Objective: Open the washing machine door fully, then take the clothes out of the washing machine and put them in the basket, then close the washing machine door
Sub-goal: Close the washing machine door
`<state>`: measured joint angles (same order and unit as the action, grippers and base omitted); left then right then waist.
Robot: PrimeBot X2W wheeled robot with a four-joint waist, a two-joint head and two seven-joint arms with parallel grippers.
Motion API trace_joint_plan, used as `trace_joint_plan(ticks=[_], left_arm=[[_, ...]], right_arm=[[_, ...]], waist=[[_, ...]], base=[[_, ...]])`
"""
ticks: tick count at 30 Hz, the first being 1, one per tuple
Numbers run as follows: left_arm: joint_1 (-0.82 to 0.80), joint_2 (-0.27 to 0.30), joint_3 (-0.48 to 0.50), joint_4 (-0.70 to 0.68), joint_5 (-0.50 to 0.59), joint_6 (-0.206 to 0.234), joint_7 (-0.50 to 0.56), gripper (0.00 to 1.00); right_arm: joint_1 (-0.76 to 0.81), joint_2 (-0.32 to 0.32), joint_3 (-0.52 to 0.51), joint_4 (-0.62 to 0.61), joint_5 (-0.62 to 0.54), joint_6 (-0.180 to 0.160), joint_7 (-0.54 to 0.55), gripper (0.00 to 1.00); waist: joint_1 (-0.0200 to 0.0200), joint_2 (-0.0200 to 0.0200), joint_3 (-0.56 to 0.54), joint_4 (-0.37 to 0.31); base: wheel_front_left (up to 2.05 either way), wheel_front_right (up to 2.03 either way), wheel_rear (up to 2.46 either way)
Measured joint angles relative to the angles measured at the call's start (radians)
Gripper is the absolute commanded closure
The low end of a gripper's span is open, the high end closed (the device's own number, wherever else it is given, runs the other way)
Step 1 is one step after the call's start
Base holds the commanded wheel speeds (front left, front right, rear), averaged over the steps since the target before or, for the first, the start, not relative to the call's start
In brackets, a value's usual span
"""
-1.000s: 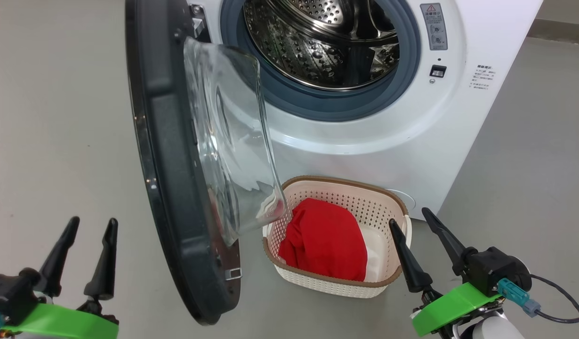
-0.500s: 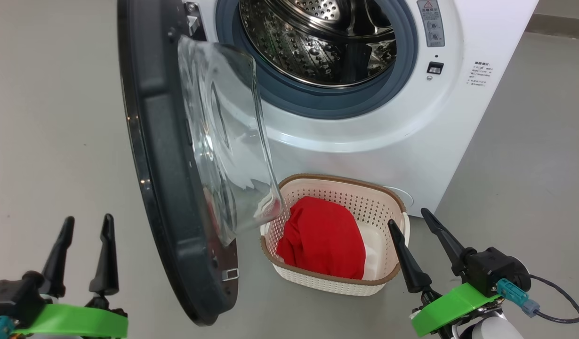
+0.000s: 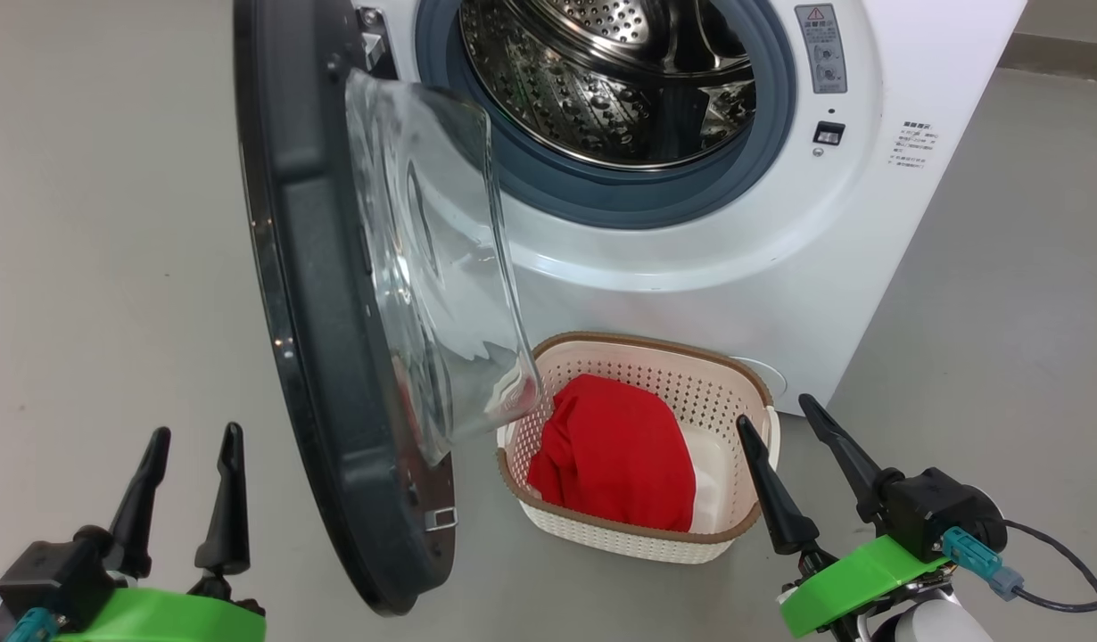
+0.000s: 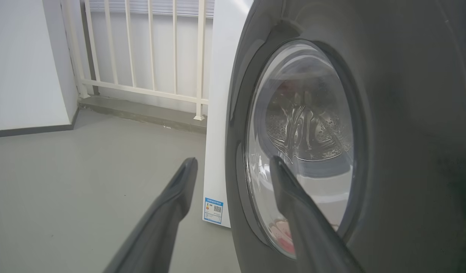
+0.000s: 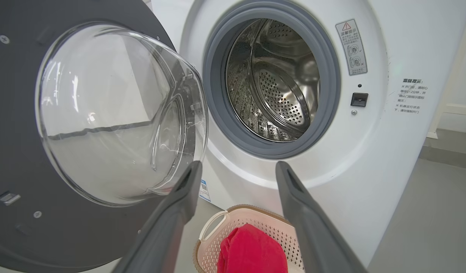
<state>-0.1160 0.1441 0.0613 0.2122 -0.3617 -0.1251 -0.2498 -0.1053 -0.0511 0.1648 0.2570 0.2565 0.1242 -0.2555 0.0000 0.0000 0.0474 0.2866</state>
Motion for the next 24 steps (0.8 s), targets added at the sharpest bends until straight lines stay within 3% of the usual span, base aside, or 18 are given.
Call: trace_joint_plan(ticks=[24], left_arm=[[0.000,0.001,-0.024,0.011,0.023,0.000,0.000,0.00]], right_arm=[[0.000,0.000,0.000,0.001,0.001,0.000,0.000,0.00]], waist=[[0.0000,0.0000,-0.010,0.008]], base=[[0.00,0.00,0.00]])
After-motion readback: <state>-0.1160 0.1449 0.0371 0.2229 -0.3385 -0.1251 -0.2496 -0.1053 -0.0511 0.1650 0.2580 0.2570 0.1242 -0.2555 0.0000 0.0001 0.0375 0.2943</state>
